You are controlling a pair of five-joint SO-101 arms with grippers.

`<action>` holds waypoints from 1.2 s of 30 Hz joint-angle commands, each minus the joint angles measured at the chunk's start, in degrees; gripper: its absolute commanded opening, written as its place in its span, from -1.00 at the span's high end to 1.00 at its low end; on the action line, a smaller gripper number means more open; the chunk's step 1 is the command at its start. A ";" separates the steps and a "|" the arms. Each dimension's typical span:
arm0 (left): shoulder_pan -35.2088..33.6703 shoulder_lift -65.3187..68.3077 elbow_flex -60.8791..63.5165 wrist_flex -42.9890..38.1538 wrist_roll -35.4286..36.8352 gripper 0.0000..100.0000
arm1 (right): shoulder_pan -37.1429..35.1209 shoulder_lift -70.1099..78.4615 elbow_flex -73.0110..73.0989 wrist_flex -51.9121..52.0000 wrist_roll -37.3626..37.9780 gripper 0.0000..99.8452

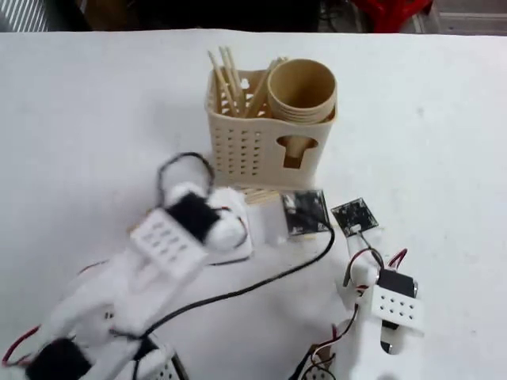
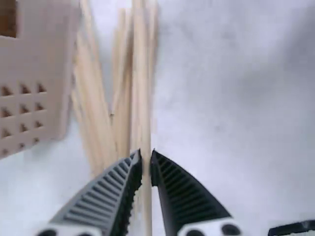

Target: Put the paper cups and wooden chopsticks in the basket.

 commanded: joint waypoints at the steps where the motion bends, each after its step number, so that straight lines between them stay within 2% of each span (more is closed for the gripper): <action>1: -1.71 -7.08 -16.79 4.31 5.45 0.95 | 0.57 -0.84 0.26 -1.19 0.53 0.97; 4: -4.44 -6.20 -29.45 3.96 9.58 0.95 | 0.57 -0.84 0.26 -1.19 0.53 0.97; 7: -8.40 -2.15 -38.33 -0.97 15.74 0.95 | 0.57 -0.84 0.35 -1.19 0.53 0.97; 13: -13.58 9.98 -44.75 -20.75 31.03 0.95 | 0.57 -0.84 0.44 -1.71 0.53 0.97; 16: -15.52 14.99 -44.92 -30.86 35.43 0.95 | 0.57 -0.84 0.44 -1.71 0.53 0.97; 19: -16.84 18.42 -44.92 -37.27 37.36 0.95 | 0.57 -0.84 0.44 -1.71 0.53 0.97; 24: -18.86 22.20 -44.92 -40.00 41.76 0.95 | 0.48 -0.84 0.44 -1.80 0.53 0.97; 29: -20.53 24.13 -44.92 -39.74 42.29 0.94 | 0.48 -0.84 0.53 -1.80 0.53 0.97; 33: -22.37 24.22 -45.01 -38.77 42.37 0.77 | 0.48 -0.84 0.53 -1.80 0.53 0.97; 36: -23.16 24.13 -45.01 -37.01 42.11 0.77 | 0.48 -0.84 0.53 -1.80 0.53 0.97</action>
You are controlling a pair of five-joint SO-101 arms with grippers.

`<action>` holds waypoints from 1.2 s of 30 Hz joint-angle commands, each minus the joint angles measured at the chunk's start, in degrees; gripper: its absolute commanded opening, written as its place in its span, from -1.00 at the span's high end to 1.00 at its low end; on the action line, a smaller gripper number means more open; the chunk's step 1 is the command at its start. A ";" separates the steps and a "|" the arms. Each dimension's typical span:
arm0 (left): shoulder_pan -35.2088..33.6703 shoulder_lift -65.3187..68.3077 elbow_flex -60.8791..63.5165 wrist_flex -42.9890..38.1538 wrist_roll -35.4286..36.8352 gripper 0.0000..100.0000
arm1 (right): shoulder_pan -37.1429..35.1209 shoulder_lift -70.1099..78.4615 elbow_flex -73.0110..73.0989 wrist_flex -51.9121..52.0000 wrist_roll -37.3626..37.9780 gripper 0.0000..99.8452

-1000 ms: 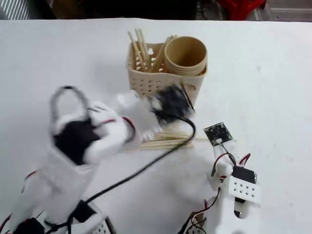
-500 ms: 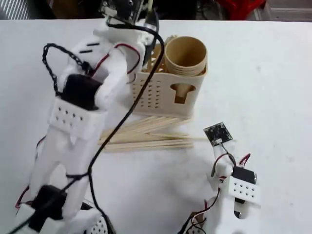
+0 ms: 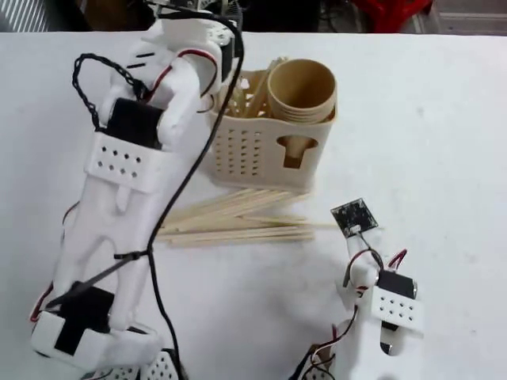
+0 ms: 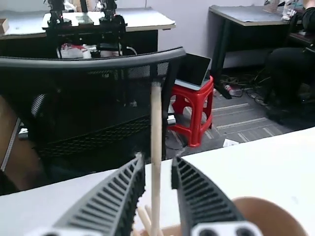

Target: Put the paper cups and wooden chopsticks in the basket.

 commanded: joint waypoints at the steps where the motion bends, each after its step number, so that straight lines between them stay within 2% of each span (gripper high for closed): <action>1: -1.71 -0.40 -2.73 1.32 0.35 0.79 | 0.48 -0.48 0.00 -1.27 0.53 0.97; 5: -5.23 -0.40 -2.73 2.81 0.62 0.79 | 0.48 -0.48 0.00 -1.27 0.53 0.97; 10: -14.90 -0.40 -2.64 8.26 1.85 0.79 | 0.48 -0.48 0.00 -1.27 0.53 0.96; 14: -24.57 0.13 -2.11 18.11 9.93 0.78 | 0.48 -0.48 0.00 -1.36 0.53 0.96; 17: -30.29 0.75 -0.26 25.93 11.34 0.78 | 0.40 -0.48 -0.26 -1.71 0.53 0.96; 24: -37.67 9.63 13.80 25.76 11.52 0.78 | -0.13 -0.48 -0.62 -12.00 0.53 0.96; 28: -37.85 16.31 19.52 21.36 11.87 0.78 | -7.08 -0.31 -5.01 -10.86 0.44 0.96; 33: -40.04 20.88 20.48 16.88 18.46 0.78 | -19.47 0.13 -18.20 3.21 -7.91 0.96; 36: -40.13 23.08 20.75 13.98 19.16 0.78 | -27.30 0.31 -25.93 11.03 -8.79 0.96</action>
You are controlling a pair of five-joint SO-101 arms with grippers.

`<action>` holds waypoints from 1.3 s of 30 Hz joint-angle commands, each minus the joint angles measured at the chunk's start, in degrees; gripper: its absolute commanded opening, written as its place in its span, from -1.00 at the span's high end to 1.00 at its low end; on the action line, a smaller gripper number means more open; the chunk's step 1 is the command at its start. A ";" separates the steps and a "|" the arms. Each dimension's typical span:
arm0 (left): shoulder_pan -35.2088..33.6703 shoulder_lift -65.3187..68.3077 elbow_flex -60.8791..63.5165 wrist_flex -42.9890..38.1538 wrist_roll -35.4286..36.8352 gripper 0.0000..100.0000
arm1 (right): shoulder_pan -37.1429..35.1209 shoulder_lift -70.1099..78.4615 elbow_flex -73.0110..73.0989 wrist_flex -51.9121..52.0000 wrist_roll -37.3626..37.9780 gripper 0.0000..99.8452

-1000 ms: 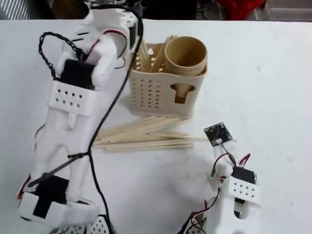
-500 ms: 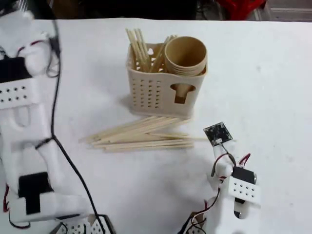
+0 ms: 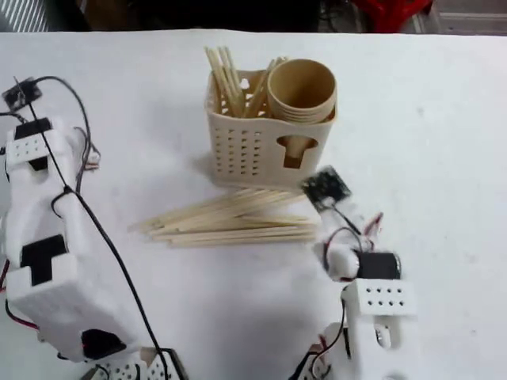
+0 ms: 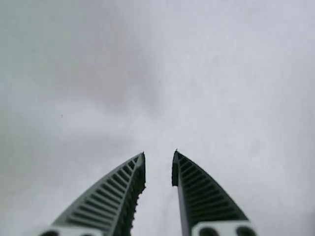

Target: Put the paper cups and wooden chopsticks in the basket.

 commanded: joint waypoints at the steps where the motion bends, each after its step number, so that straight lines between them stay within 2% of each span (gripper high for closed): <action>1: -0.48 1.45 -0.26 -3.78 1.32 0.78 | -12.00 0.13 -13.45 11.47 -2.29 0.96; 3: -0.48 3.12 -0.26 -4.92 1.32 0.78 | -17.89 0.13 -16.79 13.93 -2.37 0.92; 9: -1.01 5.23 -0.79 -5.27 1.23 0.78 | -38.64 8.31 -21.71 14.46 0.88 0.58; 11: -1.01 5.32 -0.79 -5.27 1.23 0.78 | -41.80 14.64 -24.00 13.23 1.32 0.53; 19: -1.01 5.32 -0.79 -5.71 1.23 0.78 | -40.75 38.73 -39.12 2.86 0.70 0.53; 22: -1.01 5.58 -0.79 -6.95 1.23 0.78 | -40.66 45.49 -43.16 -1.45 -4.13 0.53; 26: -1.01 5.58 -0.79 -7.30 1.23 0.78 | -40.66 53.67 -44.22 -10.42 -8.88 0.53; 35: -0.92 5.58 -0.79 -7.30 1.23 0.78 | -38.64 65.10 -44.40 -28.44 -9.41 0.53; 39: -0.84 5.58 -0.79 -7.30 1.23 0.78 | -36.26 67.56 -44.40 -30.81 -9.41 0.53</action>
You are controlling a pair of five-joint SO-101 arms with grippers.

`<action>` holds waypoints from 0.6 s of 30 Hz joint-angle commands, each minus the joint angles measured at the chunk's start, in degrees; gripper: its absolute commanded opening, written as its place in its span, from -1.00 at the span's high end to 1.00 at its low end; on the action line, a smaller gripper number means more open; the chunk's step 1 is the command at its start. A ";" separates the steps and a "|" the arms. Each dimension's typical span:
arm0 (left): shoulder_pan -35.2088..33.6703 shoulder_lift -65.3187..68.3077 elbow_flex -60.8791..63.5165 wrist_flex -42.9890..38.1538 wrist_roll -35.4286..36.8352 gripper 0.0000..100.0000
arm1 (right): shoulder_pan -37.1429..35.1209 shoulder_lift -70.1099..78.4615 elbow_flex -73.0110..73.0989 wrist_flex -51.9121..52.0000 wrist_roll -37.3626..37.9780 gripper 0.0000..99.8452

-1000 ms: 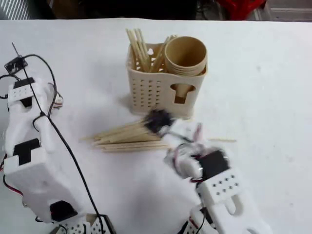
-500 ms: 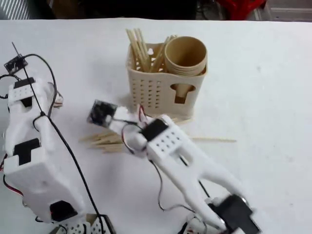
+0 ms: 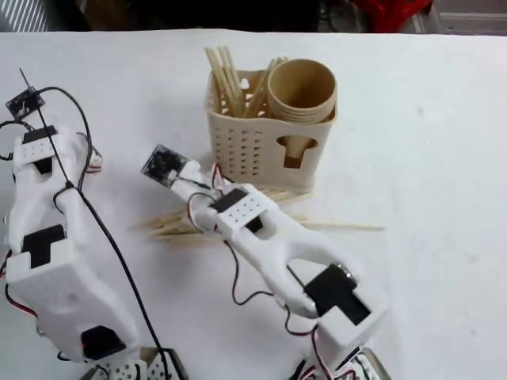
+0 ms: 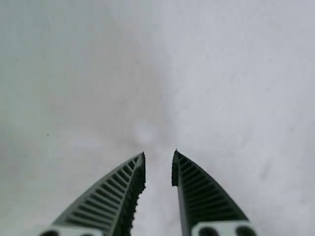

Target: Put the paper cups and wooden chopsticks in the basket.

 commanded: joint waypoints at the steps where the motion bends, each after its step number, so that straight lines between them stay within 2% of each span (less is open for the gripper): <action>1: -0.48 -0.22 -0.79 -0.88 0.79 0.78 | 3.12 1.36 -2.55 -2.95 -0.44 0.53; 3: -0.57 -0.22 -0.79 -0.88 0.79 0.78 | 3.91 2.51 -2.11 -2.24 -0.09 0.53; 7: -0.57 -0.22 -0.79 -0.88 0.79 0.78 | 5.23 3.65 -2.55 5.93 0.00 0.55; 13: -0.57 -0.13 -0.70 -0.88 0.79 0.78 | 5.32 1.19 -2.55 16.13 0.09 0.79; 18: -0.66 -0.13 -0.53 -0.79 0.79 0.78 | 5.32 -3.38 -0.35 18.51 1.58 0.83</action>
